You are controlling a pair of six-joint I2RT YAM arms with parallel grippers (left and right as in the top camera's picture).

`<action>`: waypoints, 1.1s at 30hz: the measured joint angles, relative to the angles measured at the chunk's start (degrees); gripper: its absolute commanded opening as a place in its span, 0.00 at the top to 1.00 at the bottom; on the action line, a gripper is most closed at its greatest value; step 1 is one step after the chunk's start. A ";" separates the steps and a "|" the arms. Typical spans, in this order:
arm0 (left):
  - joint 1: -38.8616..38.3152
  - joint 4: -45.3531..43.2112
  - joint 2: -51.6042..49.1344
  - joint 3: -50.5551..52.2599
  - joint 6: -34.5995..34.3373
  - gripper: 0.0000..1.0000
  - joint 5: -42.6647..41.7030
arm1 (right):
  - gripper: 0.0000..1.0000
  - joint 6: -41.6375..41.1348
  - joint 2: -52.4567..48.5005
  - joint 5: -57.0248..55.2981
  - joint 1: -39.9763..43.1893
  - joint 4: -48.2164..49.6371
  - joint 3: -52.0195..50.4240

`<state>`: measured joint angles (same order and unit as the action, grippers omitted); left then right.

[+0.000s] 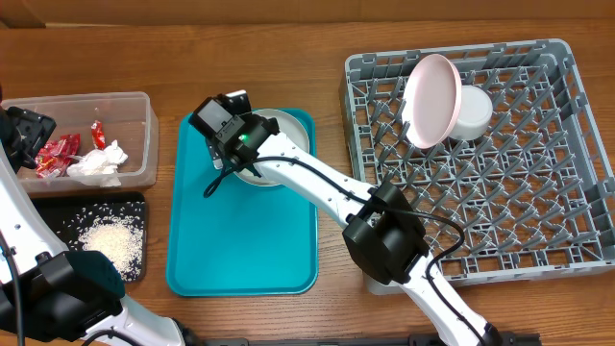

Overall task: Sort waste into correct bins and load items into the dishwasher rack
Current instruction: 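Grasp the white paper cup with the right gripper and lift it, then carry the cup right over the grey rack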

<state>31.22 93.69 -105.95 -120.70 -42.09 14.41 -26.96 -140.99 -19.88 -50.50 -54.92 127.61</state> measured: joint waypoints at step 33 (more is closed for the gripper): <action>0.00 0.00 0.00 0.00 0.00 0.00 0.00 | 0.54 -3.02 9.57 2.14 4.59 -3.50 -1.53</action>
<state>31.22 93.69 -105.95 -120.70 -42.09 14.41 -29.98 -131.41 -17.74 -45.91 -58.41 126.08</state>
